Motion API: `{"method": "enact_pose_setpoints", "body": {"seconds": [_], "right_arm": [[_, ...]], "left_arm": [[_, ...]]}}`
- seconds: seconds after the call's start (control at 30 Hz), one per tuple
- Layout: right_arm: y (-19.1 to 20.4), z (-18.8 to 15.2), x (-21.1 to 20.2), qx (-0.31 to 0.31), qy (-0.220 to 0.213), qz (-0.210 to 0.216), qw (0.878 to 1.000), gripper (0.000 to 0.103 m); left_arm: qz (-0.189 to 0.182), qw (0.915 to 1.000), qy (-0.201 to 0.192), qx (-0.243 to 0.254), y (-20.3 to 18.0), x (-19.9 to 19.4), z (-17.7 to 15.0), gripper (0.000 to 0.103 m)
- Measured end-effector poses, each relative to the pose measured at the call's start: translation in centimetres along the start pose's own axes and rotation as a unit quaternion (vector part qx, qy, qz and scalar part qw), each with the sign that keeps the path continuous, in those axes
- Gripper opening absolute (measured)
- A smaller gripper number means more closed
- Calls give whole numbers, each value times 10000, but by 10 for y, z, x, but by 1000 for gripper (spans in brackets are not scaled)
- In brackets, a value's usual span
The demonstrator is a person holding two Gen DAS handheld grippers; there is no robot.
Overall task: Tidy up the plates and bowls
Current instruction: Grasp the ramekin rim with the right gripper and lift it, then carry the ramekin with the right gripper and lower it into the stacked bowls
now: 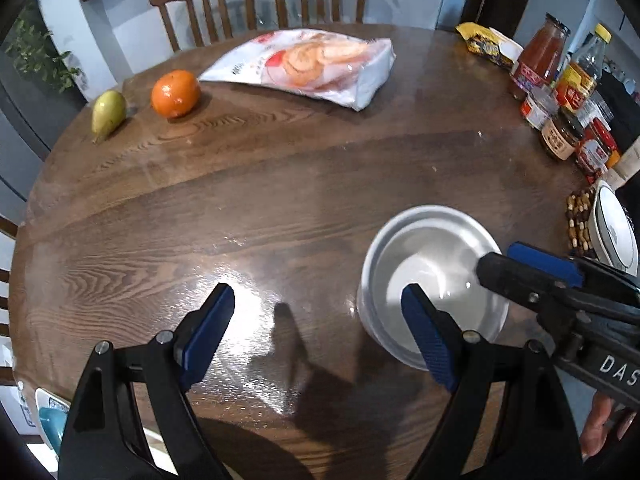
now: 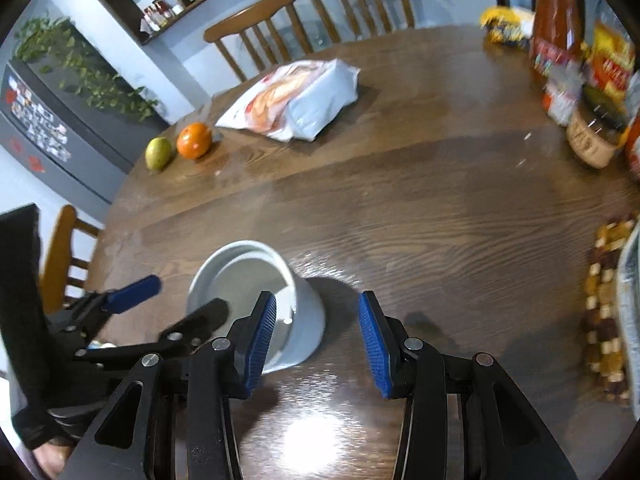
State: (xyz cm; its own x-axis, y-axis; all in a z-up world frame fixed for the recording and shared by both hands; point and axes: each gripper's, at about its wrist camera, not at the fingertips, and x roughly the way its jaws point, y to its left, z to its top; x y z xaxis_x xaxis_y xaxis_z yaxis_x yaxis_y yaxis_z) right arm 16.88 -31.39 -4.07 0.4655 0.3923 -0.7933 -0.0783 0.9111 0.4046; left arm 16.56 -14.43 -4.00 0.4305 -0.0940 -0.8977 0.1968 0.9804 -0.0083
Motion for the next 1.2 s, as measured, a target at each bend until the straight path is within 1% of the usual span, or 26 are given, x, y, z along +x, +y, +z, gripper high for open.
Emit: {"method": "enact_pose_setpoints", "body": {"seconds": [0.03, 0.1, 0.17, 0.27, 0.3, 0.33, 0.37, 0.4, 0.43, 0.47, 0.53, 0.63, 0.8, 0.97, 1.1, 1.2], "right_arm": [[0, 0, 3, 8, 75, 96, 9999, 44], [3, 1, 8, -41, 166, 148, 9997, 44], [6, 2, 14, -39, 286, 234, 9993, 44], [8, 5, 20, -29, 362, 235, 9991, 44], [9, 6, 22, -53, 367, 214, 9991, 44], [9, 7, 23, -70, 385, 212, 9990, 38], [10, 8, 24, -87, 408, 211, 9989, 34], [11, 8, 26, -113, 427, 172, 9989, 31], [12, 9, 28, -151, 433, 110, 9989, 26], [13, 9, 28, -185, 427, 79, 9989, 23], [13, 9, 31, -228, 436, 43, 9988, 17], [12, 10, 32, -232, 411, 34, 9989, 16], [15, 8, 30, -352, 288, -80, 9989, 16], [17, 0, 23, -317, 87, -70, 9994, 15], [19, -5, 14, -274, -101, -38, 9996, 15], [22, -9, 8, -265, -158, 6, 9995, 15]], "left_arm": [[-46, 10000, 24, 26, -1, 1, -1, 83], [-106, 9998, 54, 127, -5, 3, -2, 82], [-123, 9997, 98, 201, -8, 5, -3, 77], [-278, 9993, 175, 183, -9, 9, -3, 62], [-325, 9991, 192, 168, -9, 10, -1, 54], [-387, 9989, 213, 157, -10, 11, 0, 46], [-439, 9987, 227, 147, -10, 12, 0, 43], [-487, 9984, 247, 145, -11, 12, 1, 36], [-531, 9981, 269, 149, -12, 14, 1, 26], [-545, 9980, 295, 148, -12, 16, 2, 21], [-501, 9981, 308, 201, -15, 20, 1, 20], [-496, 9982, 288, 183, -14, 21, 1, 19], [-355, 9989, 133, 271, -17, 19, -1, 17], [-90, 9987, -229, 454, -22, 10, -9, 16], [-30, 9977, -442, 513, -23, 0, -11, 16], [16, 9969, -554, 566, -23, -9, -15, 16]]}}
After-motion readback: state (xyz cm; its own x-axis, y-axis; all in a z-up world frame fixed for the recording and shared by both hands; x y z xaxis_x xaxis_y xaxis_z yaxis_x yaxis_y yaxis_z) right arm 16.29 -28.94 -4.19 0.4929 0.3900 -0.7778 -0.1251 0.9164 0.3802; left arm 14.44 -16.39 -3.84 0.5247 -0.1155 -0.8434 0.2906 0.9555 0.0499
